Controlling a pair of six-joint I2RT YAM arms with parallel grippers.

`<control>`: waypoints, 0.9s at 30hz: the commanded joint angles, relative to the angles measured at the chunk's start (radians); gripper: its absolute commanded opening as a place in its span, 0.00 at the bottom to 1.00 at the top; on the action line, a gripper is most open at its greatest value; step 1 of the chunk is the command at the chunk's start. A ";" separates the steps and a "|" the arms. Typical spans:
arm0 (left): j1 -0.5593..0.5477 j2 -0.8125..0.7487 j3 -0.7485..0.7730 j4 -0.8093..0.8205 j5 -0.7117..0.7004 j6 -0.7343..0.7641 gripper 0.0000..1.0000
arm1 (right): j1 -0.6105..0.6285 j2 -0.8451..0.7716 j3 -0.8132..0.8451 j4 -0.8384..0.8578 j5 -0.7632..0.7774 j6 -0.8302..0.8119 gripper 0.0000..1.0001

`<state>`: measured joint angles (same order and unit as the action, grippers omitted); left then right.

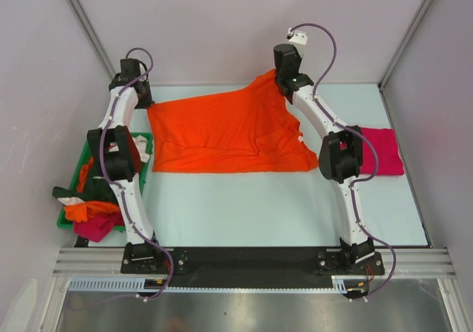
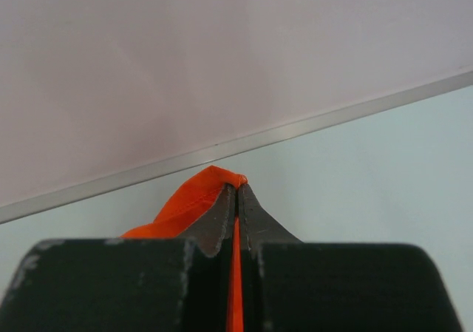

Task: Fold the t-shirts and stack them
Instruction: Fold the other side of the tshirt into a rectangle

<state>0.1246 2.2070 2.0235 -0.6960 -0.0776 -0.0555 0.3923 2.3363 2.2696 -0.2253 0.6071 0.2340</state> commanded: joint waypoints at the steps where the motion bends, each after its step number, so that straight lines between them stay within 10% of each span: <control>1: 0.015 -0.026 0.015 0.038 -0.002 -0.010 0.00 | -0.040 0.034 0.011 -0.006 0.008 0.027 0.00; 15: 0.014 -0.070 0.003 0.044 0.068 0.003 0.00 | -0.012 -0.023 0.007 -0.008 -0.018 0.010 0.00; 27: -0.002 -0.227 -0.169 0.078 0.121 0.026 0.00 | 0.117 -0.279 -0.389 0.150 0.052 -0.015 0.00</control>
<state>0.1253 2.0972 1.8927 -0.6605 0.0151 -0.0467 0.4702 2.2044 1.9774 -0.1780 0.6075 0.2310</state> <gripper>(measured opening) 0.006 0.012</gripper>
